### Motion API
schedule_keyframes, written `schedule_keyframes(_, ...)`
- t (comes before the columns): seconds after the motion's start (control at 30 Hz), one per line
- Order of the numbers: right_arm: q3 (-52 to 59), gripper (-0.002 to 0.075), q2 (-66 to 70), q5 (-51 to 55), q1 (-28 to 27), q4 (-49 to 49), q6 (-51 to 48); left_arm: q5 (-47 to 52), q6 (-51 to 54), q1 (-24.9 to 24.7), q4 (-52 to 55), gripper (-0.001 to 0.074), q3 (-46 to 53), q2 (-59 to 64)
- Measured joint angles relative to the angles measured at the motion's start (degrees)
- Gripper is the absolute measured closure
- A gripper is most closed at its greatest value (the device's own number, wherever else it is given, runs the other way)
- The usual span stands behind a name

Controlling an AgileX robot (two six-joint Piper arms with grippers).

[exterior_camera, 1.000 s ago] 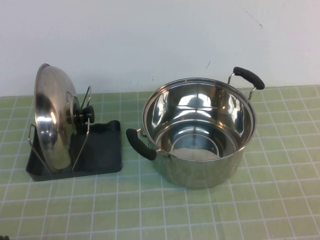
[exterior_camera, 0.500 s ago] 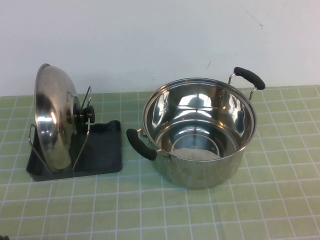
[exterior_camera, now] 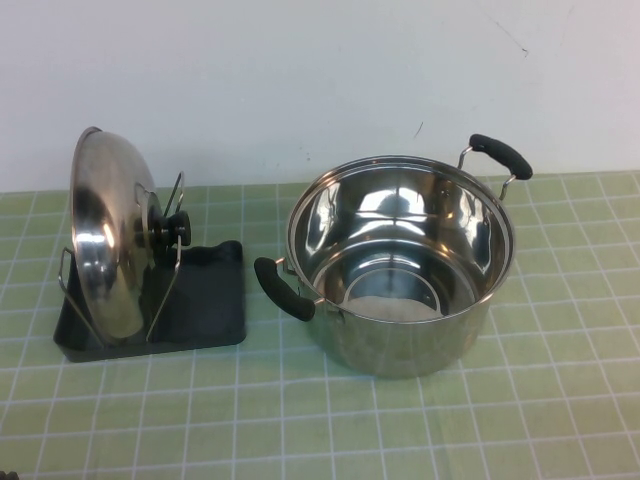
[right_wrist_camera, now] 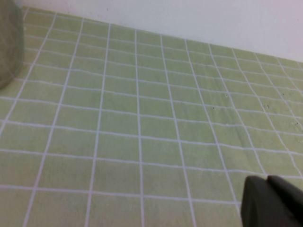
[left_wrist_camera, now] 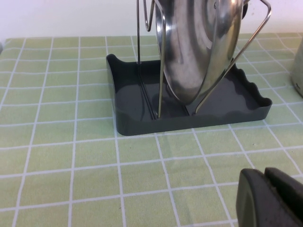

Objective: Put pot lid on rack

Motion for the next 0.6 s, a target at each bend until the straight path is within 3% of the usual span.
schedule_keyframes(0.6, 0.00, 0.0727, 0.00, 0.12, 1.56, -0.10, 5.32, 0.00, -0.12, 0.00, 0.00, 0.0736, 0.00, -0.09)
